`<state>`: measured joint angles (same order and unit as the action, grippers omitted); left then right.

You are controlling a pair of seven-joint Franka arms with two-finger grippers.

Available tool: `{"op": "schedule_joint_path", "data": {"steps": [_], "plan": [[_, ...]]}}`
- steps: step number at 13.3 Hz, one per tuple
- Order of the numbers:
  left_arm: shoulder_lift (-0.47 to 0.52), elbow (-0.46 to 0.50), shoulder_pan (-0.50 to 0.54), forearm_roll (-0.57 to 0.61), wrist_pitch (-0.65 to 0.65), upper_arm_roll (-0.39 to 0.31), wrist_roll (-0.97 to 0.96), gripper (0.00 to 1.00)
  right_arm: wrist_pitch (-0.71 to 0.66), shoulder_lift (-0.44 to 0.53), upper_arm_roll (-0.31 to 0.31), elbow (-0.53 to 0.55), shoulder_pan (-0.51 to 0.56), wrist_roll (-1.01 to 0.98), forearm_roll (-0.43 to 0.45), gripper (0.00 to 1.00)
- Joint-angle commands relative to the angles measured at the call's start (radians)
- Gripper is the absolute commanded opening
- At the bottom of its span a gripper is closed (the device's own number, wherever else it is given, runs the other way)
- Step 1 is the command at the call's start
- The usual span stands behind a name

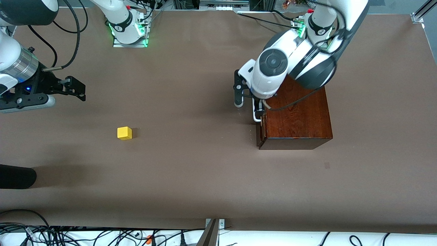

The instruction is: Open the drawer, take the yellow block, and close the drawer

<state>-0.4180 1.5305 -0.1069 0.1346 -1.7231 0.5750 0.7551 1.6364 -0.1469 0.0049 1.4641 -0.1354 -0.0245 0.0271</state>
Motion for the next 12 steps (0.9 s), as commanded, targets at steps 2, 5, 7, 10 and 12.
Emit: {"op": "schedule_joint_path", "data": {"steps": [2, 5, 7, 10, 12], "plan": [[0.013, -0.160, 0.088, -0.026, 0.202, 0.000, -0.187, 1.00, 0.008, -0.008, 0.004, -0.018, -0.001, 0.000, -0.013, 1.00], [0.016, -0.249, 0.189, -0.027, 0.313, -0.001, -0.275, 1.00, 0.013, -0.008, 0.004, -0.018, -0.016, 0.000, -0.012, 1.00], [0.079, -0.244, 0.179, -0.035, 0.315, -0.120, -0.284, 1.00, 0.014, -0.008, 0.003, -0.018, -0.016, 0.000, -0.013, 1.00], [0.226, -0.130, 0.086, -0.110, 0.236, -0.378, -0.443, 1.00, 0.014, -0.008, 0.003, -0.018, -0.015, 0.000, -0.013, 1.00], [0.327, -0.002, 0.084, -0.112, 0.124, -0.429, -0.570, 1.00, 0.014, -0.014, 0.001, -0.018, -0.013, 0.000, -0.013, 1.00]]}}
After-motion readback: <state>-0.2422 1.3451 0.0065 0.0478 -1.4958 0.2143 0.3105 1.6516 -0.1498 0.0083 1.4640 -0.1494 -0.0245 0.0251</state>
